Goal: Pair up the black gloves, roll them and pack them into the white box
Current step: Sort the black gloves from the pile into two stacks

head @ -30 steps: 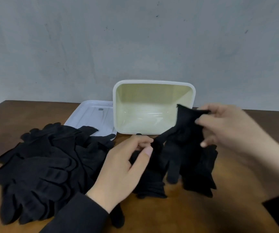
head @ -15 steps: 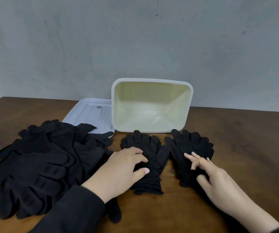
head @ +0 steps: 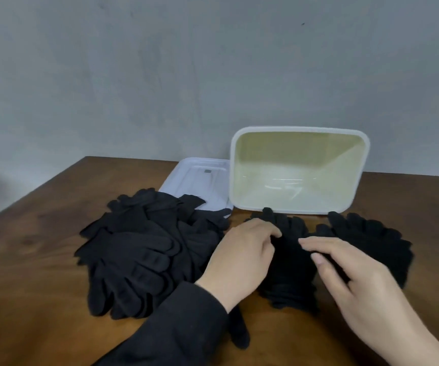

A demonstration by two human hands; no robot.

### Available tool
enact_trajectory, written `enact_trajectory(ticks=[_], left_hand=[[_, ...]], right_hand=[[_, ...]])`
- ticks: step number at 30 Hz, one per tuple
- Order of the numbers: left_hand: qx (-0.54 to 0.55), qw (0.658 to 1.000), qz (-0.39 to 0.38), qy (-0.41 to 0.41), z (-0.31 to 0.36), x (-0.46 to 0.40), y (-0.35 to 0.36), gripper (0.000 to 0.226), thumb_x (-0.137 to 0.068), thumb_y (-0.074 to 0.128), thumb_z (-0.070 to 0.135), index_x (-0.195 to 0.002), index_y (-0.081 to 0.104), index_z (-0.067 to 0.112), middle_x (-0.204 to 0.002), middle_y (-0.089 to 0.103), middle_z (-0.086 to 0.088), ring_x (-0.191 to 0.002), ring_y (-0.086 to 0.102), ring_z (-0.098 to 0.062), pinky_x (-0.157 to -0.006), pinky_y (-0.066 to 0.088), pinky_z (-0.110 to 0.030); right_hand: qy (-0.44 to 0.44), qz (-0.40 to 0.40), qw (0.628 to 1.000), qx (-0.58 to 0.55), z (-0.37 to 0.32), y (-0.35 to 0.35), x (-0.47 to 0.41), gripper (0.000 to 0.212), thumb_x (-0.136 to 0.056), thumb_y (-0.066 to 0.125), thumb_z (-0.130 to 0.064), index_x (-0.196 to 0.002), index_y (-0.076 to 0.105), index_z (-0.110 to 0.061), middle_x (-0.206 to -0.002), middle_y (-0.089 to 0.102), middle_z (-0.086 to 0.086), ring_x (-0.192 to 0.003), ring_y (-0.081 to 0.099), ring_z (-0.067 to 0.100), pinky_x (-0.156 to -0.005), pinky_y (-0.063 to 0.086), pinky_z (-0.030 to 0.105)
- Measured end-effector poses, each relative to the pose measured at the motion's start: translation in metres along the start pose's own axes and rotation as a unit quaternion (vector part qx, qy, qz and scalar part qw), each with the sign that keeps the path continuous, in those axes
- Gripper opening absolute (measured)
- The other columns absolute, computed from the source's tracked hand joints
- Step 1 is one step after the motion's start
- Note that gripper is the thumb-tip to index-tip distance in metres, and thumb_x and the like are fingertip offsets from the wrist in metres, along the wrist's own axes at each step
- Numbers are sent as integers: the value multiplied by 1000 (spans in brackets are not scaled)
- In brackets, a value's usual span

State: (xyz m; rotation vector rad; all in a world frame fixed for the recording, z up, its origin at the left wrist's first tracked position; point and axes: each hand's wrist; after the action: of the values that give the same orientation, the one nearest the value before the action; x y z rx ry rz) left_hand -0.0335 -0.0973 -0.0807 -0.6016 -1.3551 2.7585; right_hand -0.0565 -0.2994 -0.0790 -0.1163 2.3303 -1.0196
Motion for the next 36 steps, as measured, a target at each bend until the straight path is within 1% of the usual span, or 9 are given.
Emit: enact_trajectory(ticks=[5,10,14,16,21,25,30,32,36], left_hand=[[-36,991,118,-59,-22,0,-38,23,-97,51,26,-113,67,27,-105,66,14,-97,58,-6,-91,48,-29],[-90,952,235,-176,-70,10,-100,17,-93,55,22,-103,68,27,-92,65,12,-85,58,-11,-78,47,-29],[-108,935,204,-269,-110,30,-120,9,-93,58,28,-85,63,29,-82,62,9,-78,60,-14,-68,49,-34],[-99,935,193,-281,-117,38,-121,20,-92,62,41,-77,63,28,-75,64,8,-73,60,-12,-61,46,-30],[-109,946,175,-250,-120,49,-124,39,-89,62,53,-66,62,22,-59,61,3,-61,59,-11,-58,47,-32],[-125,966,112,-199,-122,50,-117,25,-83,70,51,-74,60,30,-77,60,10,-74,55,-3,-67,46,-26],[-78,974,53,-206,-123,55,-123,37,-69,72,66,-81,64,32,-78,61,9,-85,55,-12,-75,44,-29],[-78,974,34,-209,-120,57,-125,30,-68,78,59,-77,63,34,-75,58,10,-84,52,-15,-71,40,-24],[-86,975,59,-195,-114,55,-126,33,-73,75,52,-62,57,27,-56,53,7,-61,43,-14,-54,34,-21]], right_hand=[[1,-97,995,35,10,40,-1,24,-94,51,-39,-111,67,-42,-115,57,-35,-118,47,-14,-101,35,6],[24,-104,994,23,13,43,1,26,-90,47,-46,-102,69,-40,-113,56,-37,-118,46,-13,-98,26,-2],[34,-99,994,21,13,45,2,13,-93,59,-34,-98,68,-42,-119,52,-37,-119,47,-10,-95,30,0],[33,-103,994,17,13,43,1,13,-94,59,-34,-99,67,-43,-122,50,-38,-120,45,-11,-93,31,1],[28,-110,993,7,10,41,1,14,-95,57,-35,-100,65,-45,-125,44,-42,-123,40,-15,-88,33,1],[32,-115,993,-2,8,39,3,14,-95,57,-34,-101,65,-44,-122,47,-42,-122,39,-17,-91,28,-4],[37,-119,992,-3,7,37,3,13,-96,58,-34,-101,65,-43,-116,52,-39,-121,42,-15,-95,22,-4],[37,-119,992,-6,8,35,5,13,-97,56,-35,-101,64,-44,-118,52,-38,-122,42,-13,-95,25,-3],[35,-122,992,-5,9,37,4,13,-98,55,-35,-103,64,-43,-116,53,-36,-123,41,-12,-96,26,-1]])
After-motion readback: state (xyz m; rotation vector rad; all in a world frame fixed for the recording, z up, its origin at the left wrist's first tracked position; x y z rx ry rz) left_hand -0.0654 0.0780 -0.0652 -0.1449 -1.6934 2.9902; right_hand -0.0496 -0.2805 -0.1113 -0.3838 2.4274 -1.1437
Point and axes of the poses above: each hand's wrist, its own x-axis away from the middle knuckle, its own y-axis out of the palm, z = x × y
